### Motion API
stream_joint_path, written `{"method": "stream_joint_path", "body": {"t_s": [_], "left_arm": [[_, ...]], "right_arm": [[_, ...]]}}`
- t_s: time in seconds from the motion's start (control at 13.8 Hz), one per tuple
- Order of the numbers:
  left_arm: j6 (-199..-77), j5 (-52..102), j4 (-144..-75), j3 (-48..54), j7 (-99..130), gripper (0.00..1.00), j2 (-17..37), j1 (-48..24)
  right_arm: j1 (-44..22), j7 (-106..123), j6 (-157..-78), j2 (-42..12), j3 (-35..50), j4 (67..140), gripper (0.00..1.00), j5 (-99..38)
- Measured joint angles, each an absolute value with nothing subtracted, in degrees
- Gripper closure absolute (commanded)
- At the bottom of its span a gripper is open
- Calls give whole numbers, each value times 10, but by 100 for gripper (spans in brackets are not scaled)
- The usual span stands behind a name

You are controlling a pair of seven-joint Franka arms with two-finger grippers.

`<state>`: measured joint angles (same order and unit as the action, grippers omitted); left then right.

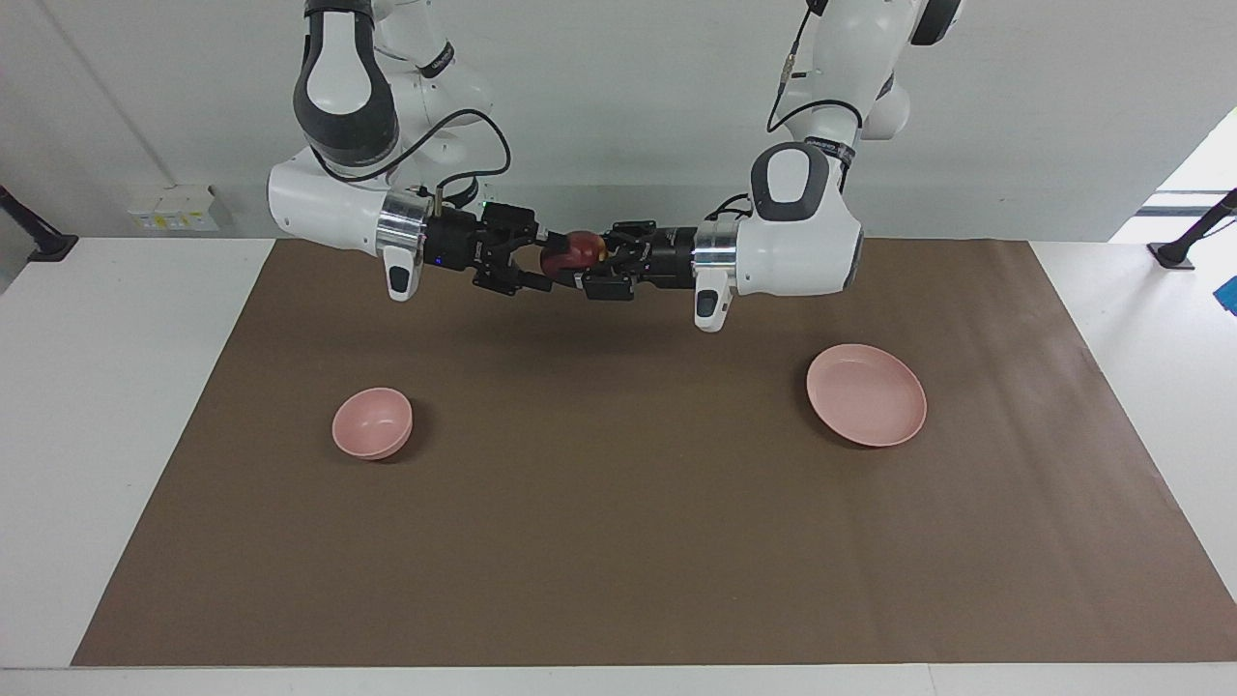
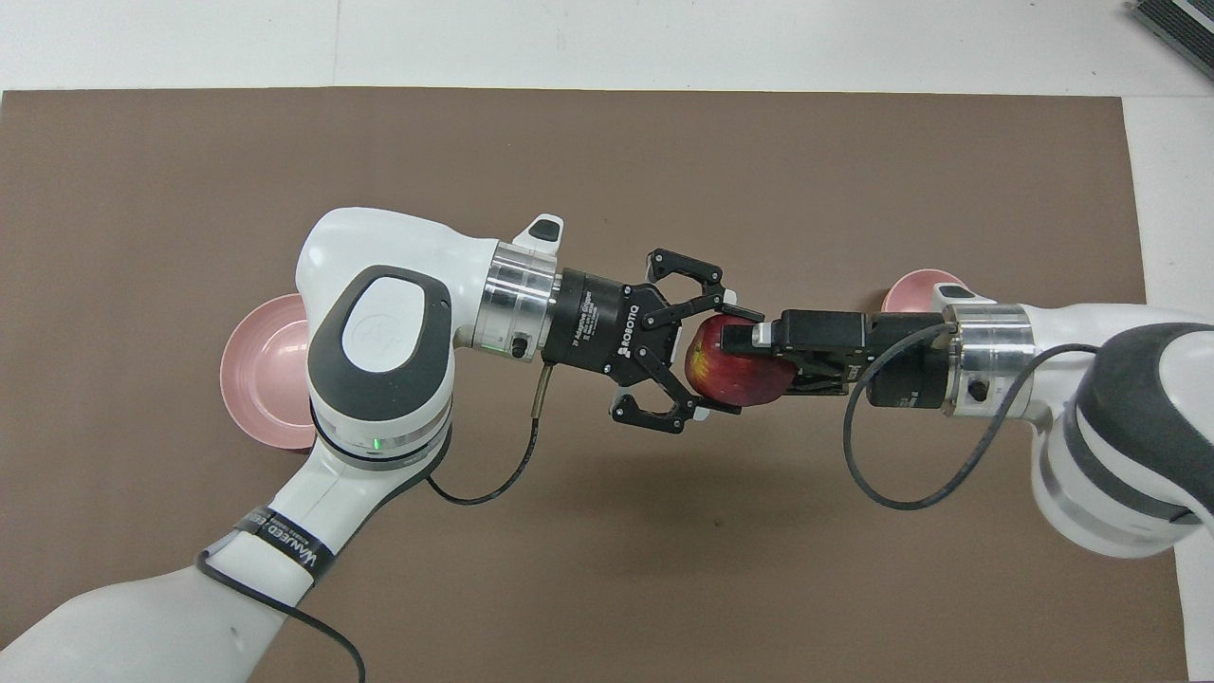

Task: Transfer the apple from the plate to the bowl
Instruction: 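Grasp the apple with the right gripper from the left gripper, then open the left gripper and carry the apple toward the bowl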

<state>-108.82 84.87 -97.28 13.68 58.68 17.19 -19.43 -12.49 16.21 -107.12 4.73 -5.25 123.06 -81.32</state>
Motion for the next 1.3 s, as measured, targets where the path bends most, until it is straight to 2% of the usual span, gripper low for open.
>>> {"method": "stream_joint_path", "body": {"t_s": [0.07, 0.14, 0.29, 0.36, 0.65, 0.72, 0.8, 1.3], "left_arm": [[-1089, 851, -973, 138, 587, 100, 172, -194], [-1089, 851, -973, 138, 587, 100, 172, -194], [-1089, 852, -974, 138, 587, 100, 172, -194], [-1088, 852, -974, 138, 589, 100, 172, -194], [-1085, 853, -974, 138, 604, 100, 172, -193], [-1085, 853, -974, 139, 605, 54, 171, -193], [-1085, 851, -973, 140, 605, 1, 171, -193], [-1094, 779, -970, 138, 596, 0, 170, -189]], "right_arm": [[-125, 158, -1071, 48, -53, 1231, 2, -814], [-125, 154, -1071, 48, -53, 1231, 29, -814], [-124, 128, -1071, 48, -53, 1231, 93, -814], [-124, 116, -1070, 48, -53, 1230, 100, -814], [-124, 92, -1067, 48, -53, 1230, 100, -814], [-123, 92, -1064, 48, -53, 1229, 100, -813], [-119, 91, -1056, 47, -53, 1227, 100, -808], [-12, 102, -965, 44, -59, 1214, 100, -671]]}}
